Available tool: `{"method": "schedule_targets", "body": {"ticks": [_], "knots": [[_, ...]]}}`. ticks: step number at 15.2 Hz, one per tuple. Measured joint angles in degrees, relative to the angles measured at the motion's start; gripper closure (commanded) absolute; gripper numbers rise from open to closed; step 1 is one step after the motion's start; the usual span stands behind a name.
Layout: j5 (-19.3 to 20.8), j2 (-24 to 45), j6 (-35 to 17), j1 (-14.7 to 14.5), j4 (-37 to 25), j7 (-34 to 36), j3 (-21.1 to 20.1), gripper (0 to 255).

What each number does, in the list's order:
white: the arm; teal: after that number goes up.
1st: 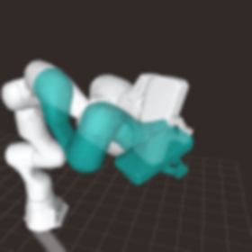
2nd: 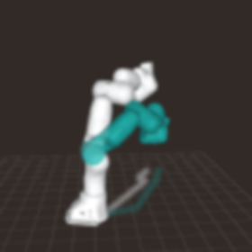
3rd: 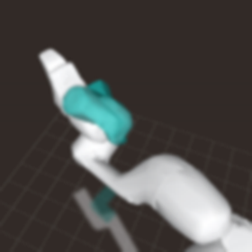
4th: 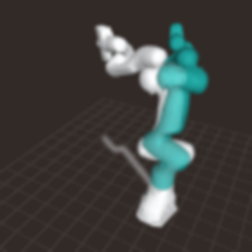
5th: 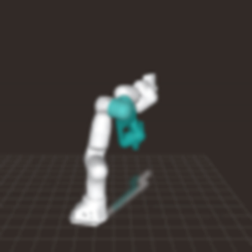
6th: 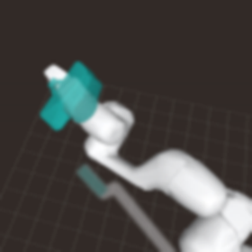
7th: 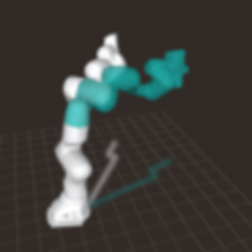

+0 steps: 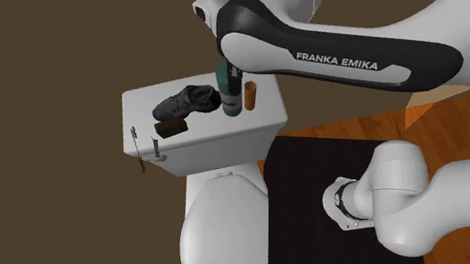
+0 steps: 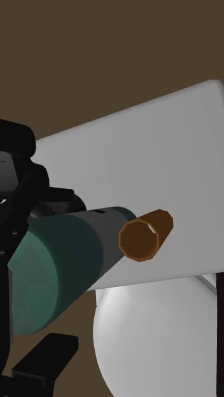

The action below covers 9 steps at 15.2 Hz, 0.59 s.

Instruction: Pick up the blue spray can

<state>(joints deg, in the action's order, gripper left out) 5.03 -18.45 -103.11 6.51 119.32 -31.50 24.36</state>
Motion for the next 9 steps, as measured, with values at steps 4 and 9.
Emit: {"method": "schedule_targets", "body": {"ticks": [4, 9], "knots": [[0.0, -0.02, -0.34, 0.0, 0.19, 0.03, 0.0, 255], [-0.03, 0.03, -0.45, 0.0, 0.15, -0.04, 0.04, 255]]}}
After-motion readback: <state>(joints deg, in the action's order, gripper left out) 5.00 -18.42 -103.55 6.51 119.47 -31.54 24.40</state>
